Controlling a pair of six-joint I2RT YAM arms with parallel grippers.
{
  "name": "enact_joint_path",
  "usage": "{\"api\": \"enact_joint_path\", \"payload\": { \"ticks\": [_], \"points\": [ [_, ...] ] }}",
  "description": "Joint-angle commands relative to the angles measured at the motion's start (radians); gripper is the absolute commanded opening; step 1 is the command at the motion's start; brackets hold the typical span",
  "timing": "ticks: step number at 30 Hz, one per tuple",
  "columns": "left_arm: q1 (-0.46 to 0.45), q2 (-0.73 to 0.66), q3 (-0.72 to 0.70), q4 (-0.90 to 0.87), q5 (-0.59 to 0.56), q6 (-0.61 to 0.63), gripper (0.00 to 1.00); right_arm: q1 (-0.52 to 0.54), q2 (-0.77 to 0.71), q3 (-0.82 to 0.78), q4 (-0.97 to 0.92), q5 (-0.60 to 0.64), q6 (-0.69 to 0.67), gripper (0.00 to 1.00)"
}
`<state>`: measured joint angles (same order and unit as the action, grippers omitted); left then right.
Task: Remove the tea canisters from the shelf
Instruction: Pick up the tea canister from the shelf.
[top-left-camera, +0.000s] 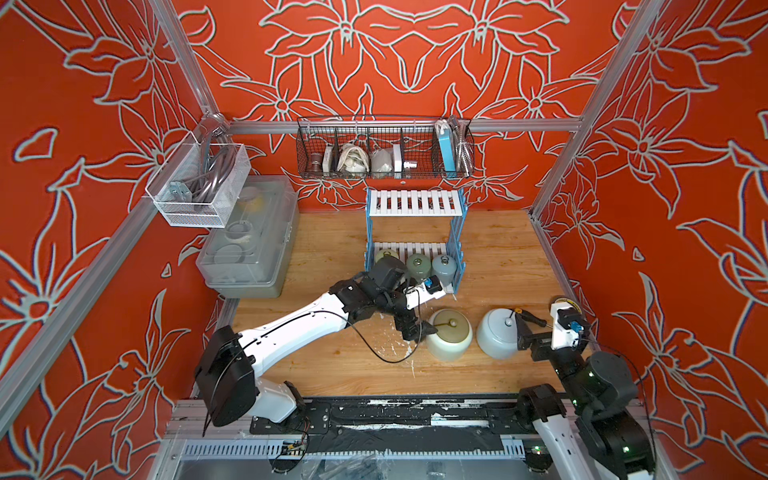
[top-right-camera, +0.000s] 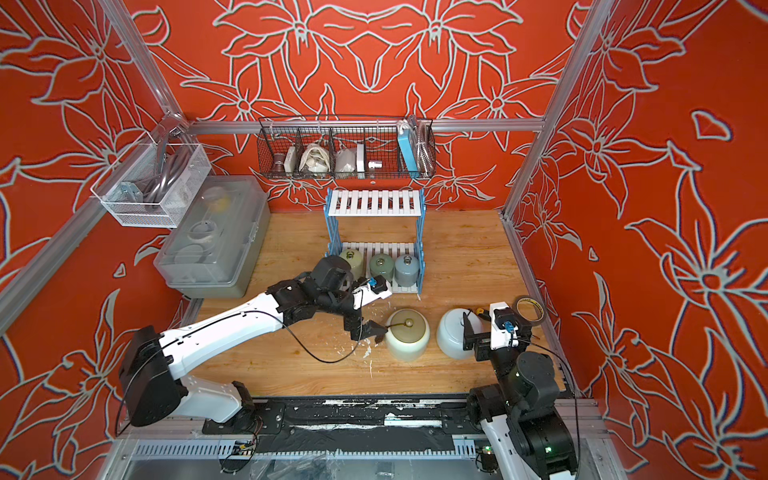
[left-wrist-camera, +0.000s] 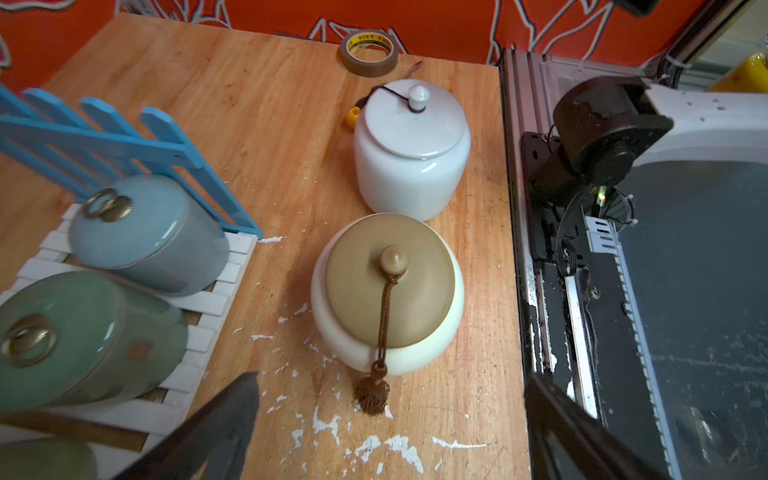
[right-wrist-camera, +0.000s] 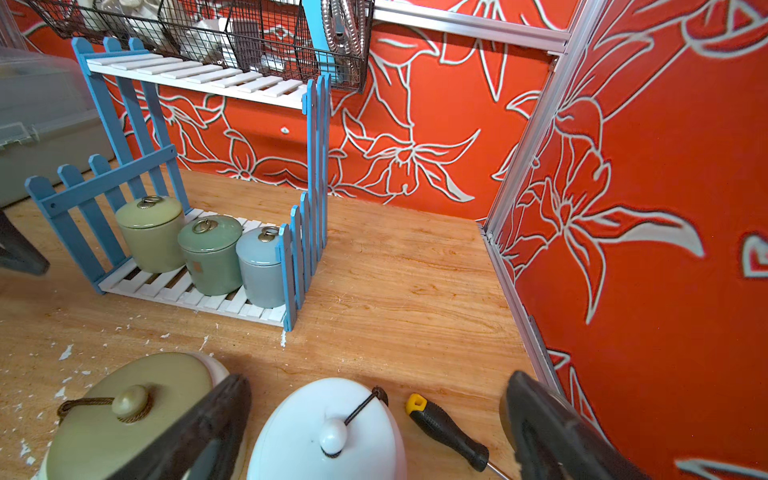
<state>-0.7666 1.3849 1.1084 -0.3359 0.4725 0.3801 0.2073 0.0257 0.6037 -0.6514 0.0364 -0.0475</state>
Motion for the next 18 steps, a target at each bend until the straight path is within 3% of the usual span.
{"api": "enact_joint_path", "payload": {
  "ticks": [1,7,18],
  "points": [
    [0.058,-0.068,-0.027,-0.051,-0.027,-0.053,0.98,-0.006,0.025,-0.005,0.009,0.005,-0.009,0.99],
    [0.121,-0.162,-0.046,-0.107,-0.111,-0.087,0.99,-0.005,0.125,0.033,-0.021,-0.004,-0.008,0.99],
    [0.309,-0.333,-0.129,-0.136,-0.103,-0.156,0.98,-0.006,0.374,0.181,-0.046,-0.045,0.009,0.99]
  ]
}}
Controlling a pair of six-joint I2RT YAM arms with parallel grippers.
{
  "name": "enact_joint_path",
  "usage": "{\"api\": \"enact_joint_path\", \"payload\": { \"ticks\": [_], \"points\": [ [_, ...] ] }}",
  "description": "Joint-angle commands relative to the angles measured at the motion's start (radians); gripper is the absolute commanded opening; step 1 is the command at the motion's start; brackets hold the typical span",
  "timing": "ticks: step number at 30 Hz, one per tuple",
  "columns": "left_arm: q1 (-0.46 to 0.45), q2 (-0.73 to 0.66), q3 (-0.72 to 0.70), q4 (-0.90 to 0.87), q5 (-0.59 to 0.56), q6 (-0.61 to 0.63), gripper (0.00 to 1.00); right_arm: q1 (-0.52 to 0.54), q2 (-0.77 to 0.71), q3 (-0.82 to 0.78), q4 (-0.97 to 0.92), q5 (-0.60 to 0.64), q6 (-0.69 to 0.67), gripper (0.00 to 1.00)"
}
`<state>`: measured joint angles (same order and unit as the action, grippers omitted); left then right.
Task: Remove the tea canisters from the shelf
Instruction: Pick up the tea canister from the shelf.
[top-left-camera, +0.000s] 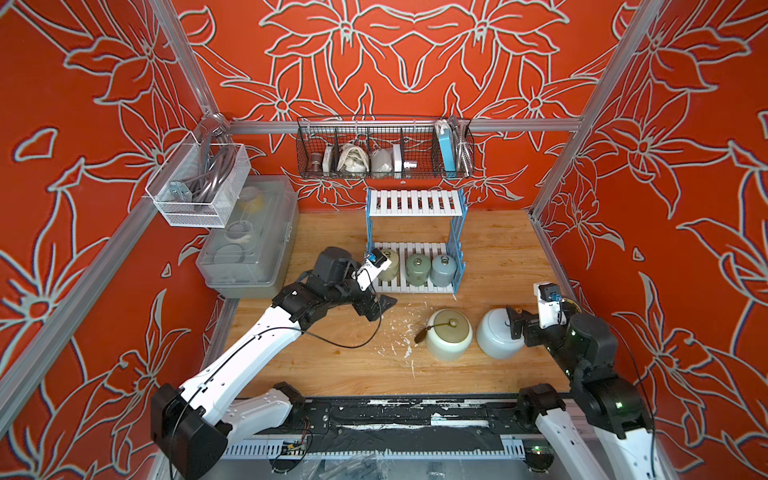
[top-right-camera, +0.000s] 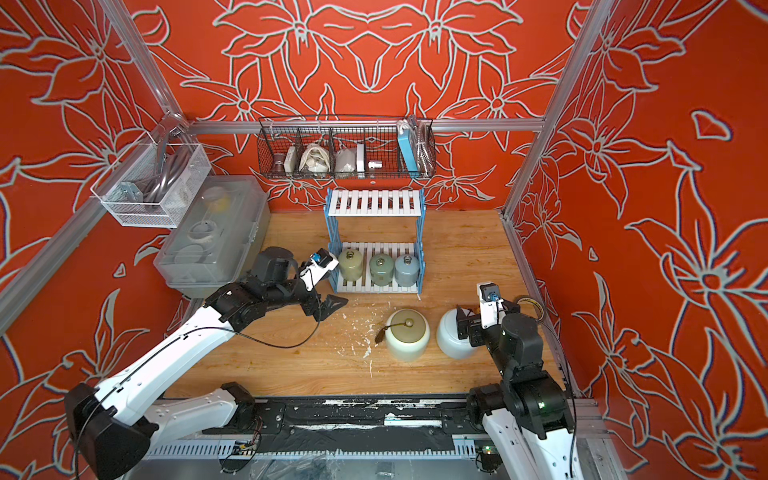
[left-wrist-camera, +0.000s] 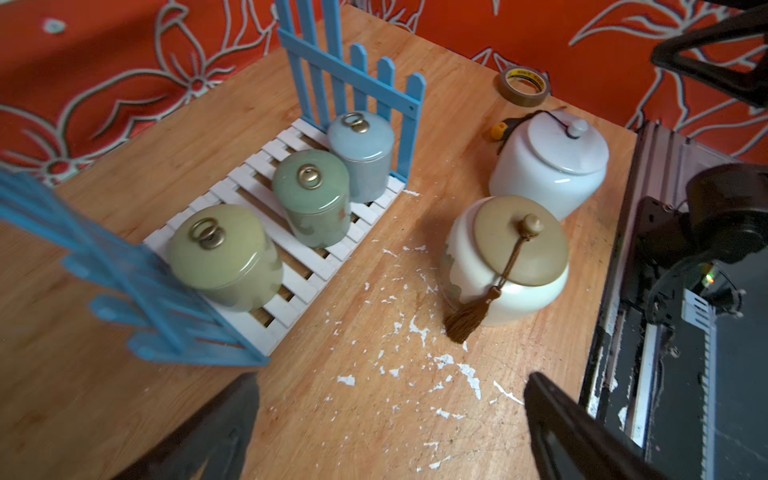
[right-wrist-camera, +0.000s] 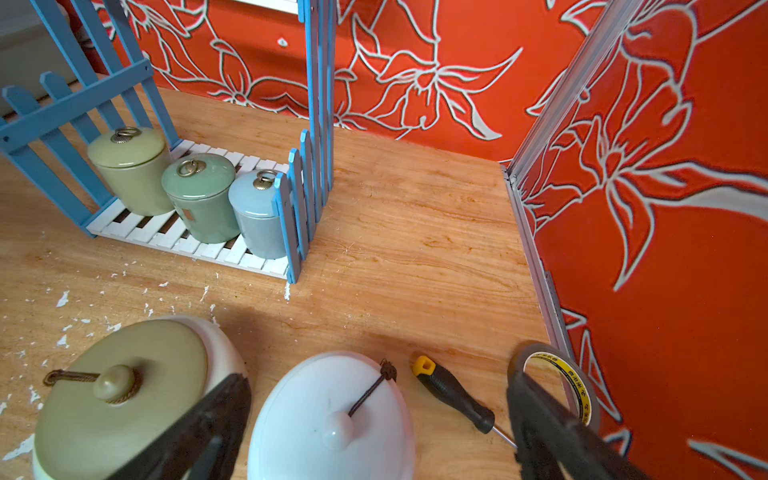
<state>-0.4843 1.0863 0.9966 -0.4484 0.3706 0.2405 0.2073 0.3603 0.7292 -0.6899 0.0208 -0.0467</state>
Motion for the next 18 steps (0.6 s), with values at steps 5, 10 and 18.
{"api": "enact_joint_path", "payload": {
  "ticks": [5,10,18],
  "points": [
    [0.115,-0.087,-0.039,-0.045,-0.022,-0.032,0.99,-0.005,0.171,0.159,-0.029,-0.110,0.051,0.99],
    [0.226,-0.165,-0.082,-0.043,0.004,-0.085,0.98,0.003,0.284,0.231,-0.027,-0.237,0.053,0.99],
    [0.301,-0.233,-0.130,-0.053,0.027,-0.096,0.98,0.105,0.457,0.339,-0.004,-0.271,0.043,0.99]
  ]
}}
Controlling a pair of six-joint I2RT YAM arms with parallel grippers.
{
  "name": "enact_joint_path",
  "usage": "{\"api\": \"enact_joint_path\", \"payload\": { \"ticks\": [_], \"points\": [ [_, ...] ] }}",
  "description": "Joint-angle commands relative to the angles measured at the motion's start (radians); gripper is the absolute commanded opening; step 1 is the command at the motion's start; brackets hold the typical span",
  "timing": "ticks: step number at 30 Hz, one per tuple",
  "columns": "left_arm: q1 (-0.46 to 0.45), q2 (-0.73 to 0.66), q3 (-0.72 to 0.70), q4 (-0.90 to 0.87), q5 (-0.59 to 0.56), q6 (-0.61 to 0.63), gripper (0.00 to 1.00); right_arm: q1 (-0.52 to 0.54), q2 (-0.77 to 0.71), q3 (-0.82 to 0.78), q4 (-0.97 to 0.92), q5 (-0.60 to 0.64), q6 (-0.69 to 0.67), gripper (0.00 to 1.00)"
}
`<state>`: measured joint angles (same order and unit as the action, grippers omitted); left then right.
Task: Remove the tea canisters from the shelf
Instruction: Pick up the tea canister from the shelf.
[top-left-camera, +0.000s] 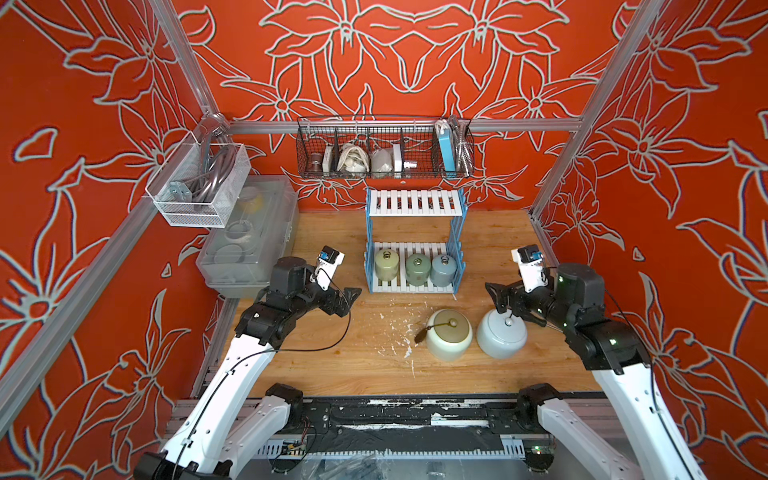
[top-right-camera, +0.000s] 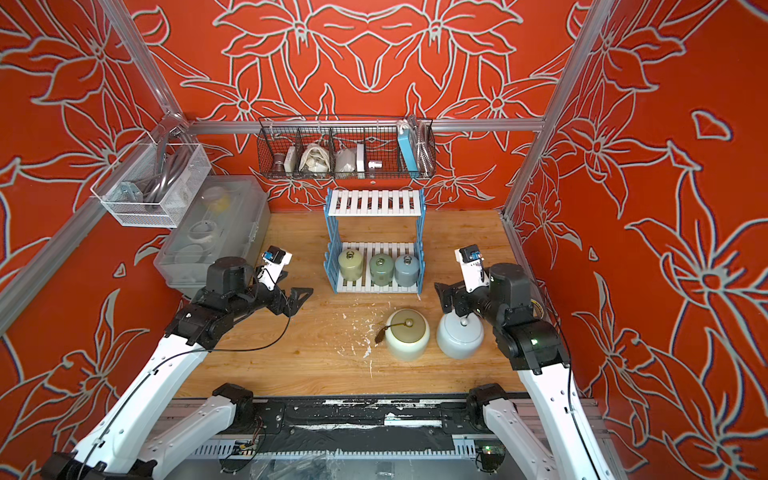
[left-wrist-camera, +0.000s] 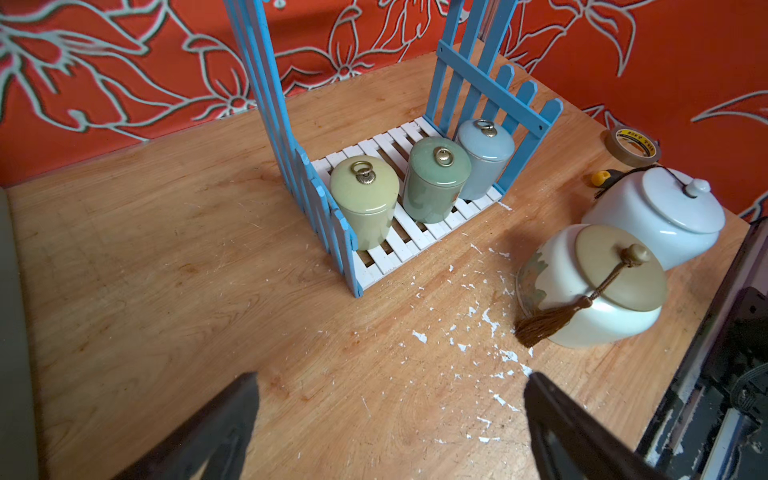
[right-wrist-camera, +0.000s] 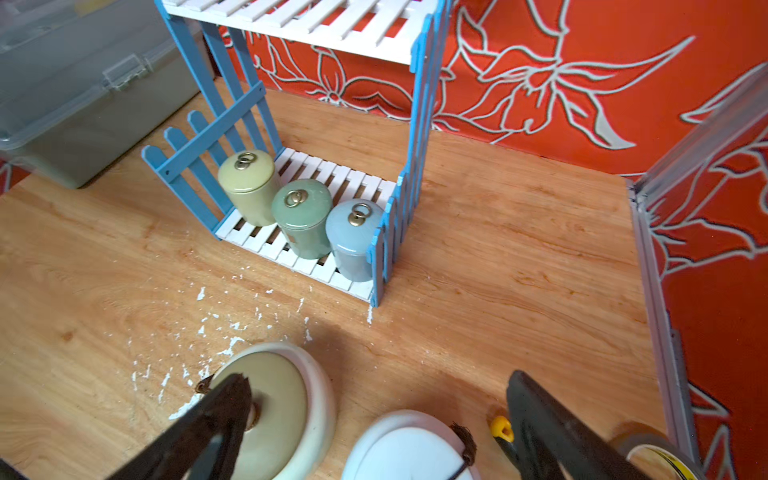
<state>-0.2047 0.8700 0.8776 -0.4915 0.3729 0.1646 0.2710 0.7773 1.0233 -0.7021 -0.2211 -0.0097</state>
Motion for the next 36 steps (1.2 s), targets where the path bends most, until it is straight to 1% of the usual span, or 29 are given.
{"api": "enact_joint_path", "payload": {
  "ticks": [1,5,10,13,17,22,25,28,32,36],
  "points": [
    [0.027,-0.027,-0.023,0.001,0.032,-0.022,0.98,0.072,0.066,0.055,0.014,-0.016,-0.003,0.99],
    [0.083,-0.056,-0.058,0.030,0.057,-0.059,0.98,0.176,0.161,0.096,0.039,0.028,-0.024,0.99],
    [0.100,-0.095,-0.092,0.043,0.043,-0.044,0.98,0.243,0.275,0.135,0.089,0.026,-0.049,0.99],
    [0.132,-0.107,-0.108,0.056,0.046,-0.066,0.99,0.272,0.357,0.178,0.092,0.030,-0.061,0.99],
    [0.147,-0.127,-0.123,0.065,0.039,-0.061,0.98,0.300,0.469,0.224,0.121,0.028,-0.089,0.99],
    [0.156,-0.135,-0.128,0.074,0.040,-0.067,0.98,0.315,0.583,0.296,0.108,0.017,-0.136,0.99],
    [0.166,-0.140,-0.140,0.082,0.045,-0.064,0.99,0.322,0.655,0.360,0.049,0.032,-0.191,0.99],
    [0.171,-0.148,-0.138,0.080,0.024,-0.061,0.99,0.329,0.719,0.408,0.009,0.042,-0.219,0.99],
    [0.171,-0.157,-0.147,0.085,0.027,-0.053,0.98,0.338,0.777,0.422,0.049,0.044,-0.223,0.99],
    [0.171,-0.163,-0.149,0.086,0.020,-0.059,0.99,0.340,0.835,0.412,0.137,0.008,-0.208,0.99]
  ]
}}
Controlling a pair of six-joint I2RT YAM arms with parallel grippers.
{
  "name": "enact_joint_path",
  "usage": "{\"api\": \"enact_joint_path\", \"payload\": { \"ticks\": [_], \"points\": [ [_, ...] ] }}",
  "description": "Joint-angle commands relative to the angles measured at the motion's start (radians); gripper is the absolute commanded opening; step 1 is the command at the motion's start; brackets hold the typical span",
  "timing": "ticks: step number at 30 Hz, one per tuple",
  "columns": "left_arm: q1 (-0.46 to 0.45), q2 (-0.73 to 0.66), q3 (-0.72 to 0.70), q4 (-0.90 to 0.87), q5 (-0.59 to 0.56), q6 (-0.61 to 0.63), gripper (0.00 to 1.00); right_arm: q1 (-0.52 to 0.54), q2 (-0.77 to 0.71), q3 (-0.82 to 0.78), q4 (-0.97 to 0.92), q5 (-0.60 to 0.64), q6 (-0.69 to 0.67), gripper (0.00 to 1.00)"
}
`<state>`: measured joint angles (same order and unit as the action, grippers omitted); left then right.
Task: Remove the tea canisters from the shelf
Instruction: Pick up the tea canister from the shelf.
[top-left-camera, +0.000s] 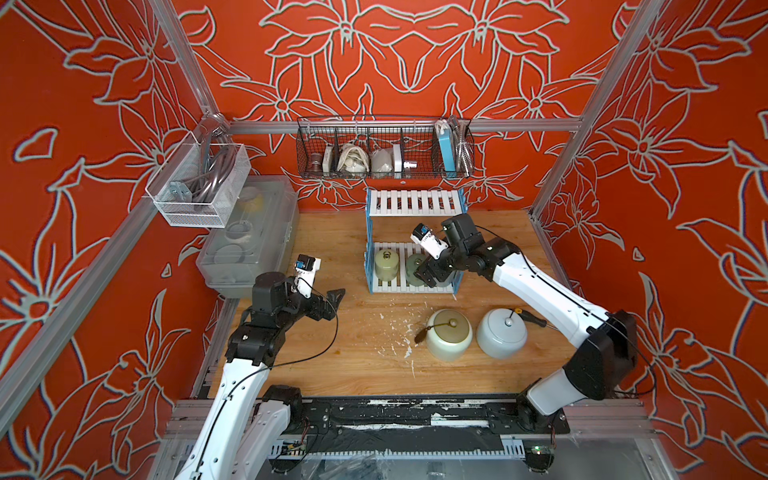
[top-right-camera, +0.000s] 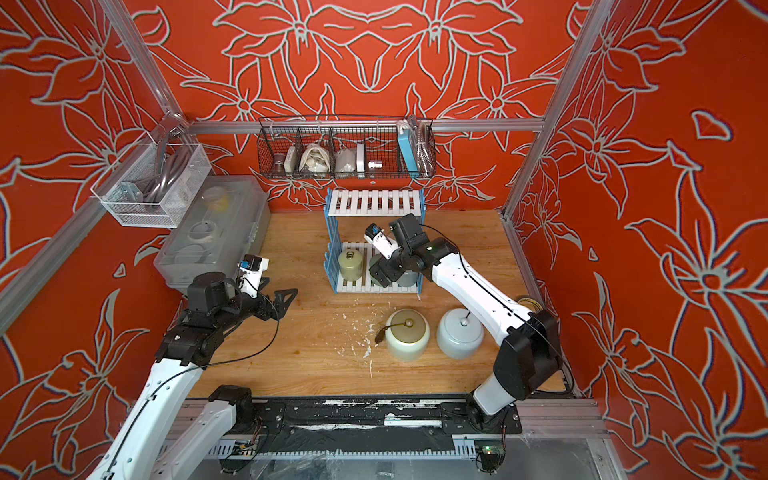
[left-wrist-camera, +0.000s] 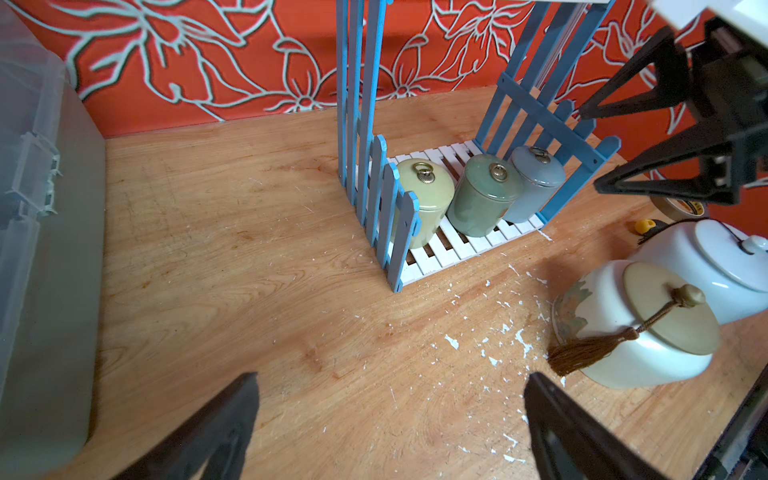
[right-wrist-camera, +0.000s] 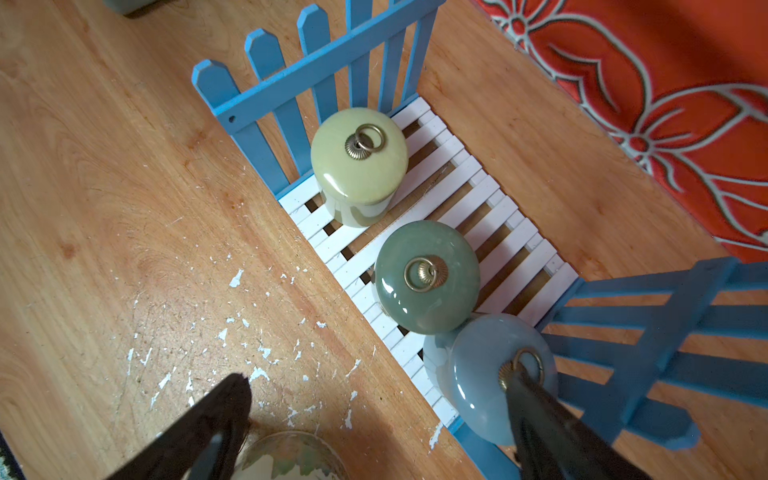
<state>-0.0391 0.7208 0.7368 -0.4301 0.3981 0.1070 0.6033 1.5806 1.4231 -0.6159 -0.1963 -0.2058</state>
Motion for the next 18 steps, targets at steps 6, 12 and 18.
{"api": "enact_joint_path", "payload": {
  "ticks": [6,12,18],
  "points": [
    [0.005,-0.014,-0.005,0.024,-0.001,-0.006,0.99,0.008,0.145,0.056,0.079,-0.009,-0.042,0.99],
    [0.007,-0.014,-0.018,0.033,-0.009,0.008,0.99,0.007,0.236,0.102,0.088,0.005,-0.072,0.99],
    [0.004,-0.014,-0.021,0.036,-0.004,0.011,0.98,0.007,0.304,0.138,0.091,0.061,-0.085,0.99]
  ]
}}
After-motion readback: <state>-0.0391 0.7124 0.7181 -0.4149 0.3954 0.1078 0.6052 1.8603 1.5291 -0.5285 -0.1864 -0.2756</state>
